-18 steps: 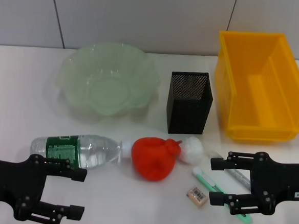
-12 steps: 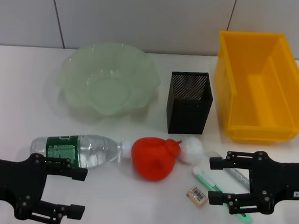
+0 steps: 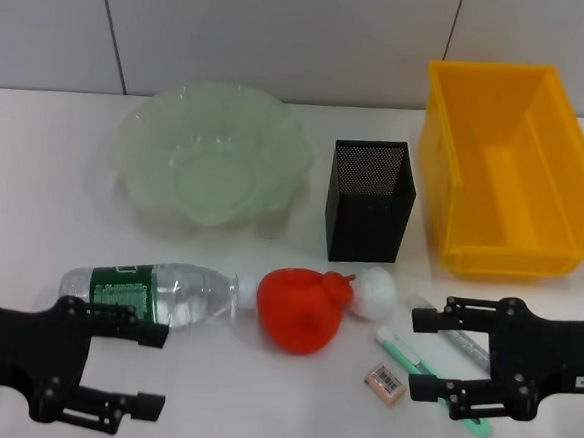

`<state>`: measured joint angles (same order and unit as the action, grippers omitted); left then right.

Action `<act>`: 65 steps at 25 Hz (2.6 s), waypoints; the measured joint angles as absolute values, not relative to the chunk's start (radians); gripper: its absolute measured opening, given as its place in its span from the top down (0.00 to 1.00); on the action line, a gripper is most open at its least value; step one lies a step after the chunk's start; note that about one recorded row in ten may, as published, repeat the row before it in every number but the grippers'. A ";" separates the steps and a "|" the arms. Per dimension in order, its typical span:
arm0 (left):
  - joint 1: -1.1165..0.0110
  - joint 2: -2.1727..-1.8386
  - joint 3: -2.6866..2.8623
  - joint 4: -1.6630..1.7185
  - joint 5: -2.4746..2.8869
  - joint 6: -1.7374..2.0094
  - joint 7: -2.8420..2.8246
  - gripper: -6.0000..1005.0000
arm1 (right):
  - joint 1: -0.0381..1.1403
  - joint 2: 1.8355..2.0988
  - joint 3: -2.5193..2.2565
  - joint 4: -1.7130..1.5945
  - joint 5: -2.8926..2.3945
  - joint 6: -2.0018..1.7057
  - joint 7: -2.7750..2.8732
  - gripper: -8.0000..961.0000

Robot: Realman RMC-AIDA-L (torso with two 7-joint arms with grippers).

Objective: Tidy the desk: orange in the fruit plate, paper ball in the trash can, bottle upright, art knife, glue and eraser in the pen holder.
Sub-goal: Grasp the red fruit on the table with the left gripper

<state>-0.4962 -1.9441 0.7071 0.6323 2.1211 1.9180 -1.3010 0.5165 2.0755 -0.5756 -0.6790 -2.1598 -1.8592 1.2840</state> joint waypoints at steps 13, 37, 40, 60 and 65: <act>-0.516 -2.029 0.664 0.801 2.111 1.775 -1.332 0.21 | 0.385 2.066 -0.489 -0.693 -2.145 -1.871 1.278 0.19; -0.623 -2.076 0.765 0.699 2.087 1.639 -1.350 0.21 | 0.346 2.052 -0.469 -0.696 -2.153 -1.874 1.278 0.19; -0.628 -2.075 0.786 0.689 2.076 1.621 -1.351 0.21 | 0.344 2.046 -0.469 -0.694 -2.155 -1.869 1.278 0.19; -0.621 -2.079 1.351 0.681 1.774 1.174 -1.379 0.21 | 0.342 2.051 -0.478 -0.686 -2.157 -1.843 1.283 0.19; -0.621 -2.080 1.436 0.677 1.754 1.093 -1.385 0.21 | 0.349 2.052 -0.480 -0.683 -2.157 -1.843 1.285 0.19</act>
<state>-0.6211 -2.0798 1.4356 0.6769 1.7535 1.0928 -1.3846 0.3490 2.0518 -0.4804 -0.6832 -2.1567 -1.8433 1.2854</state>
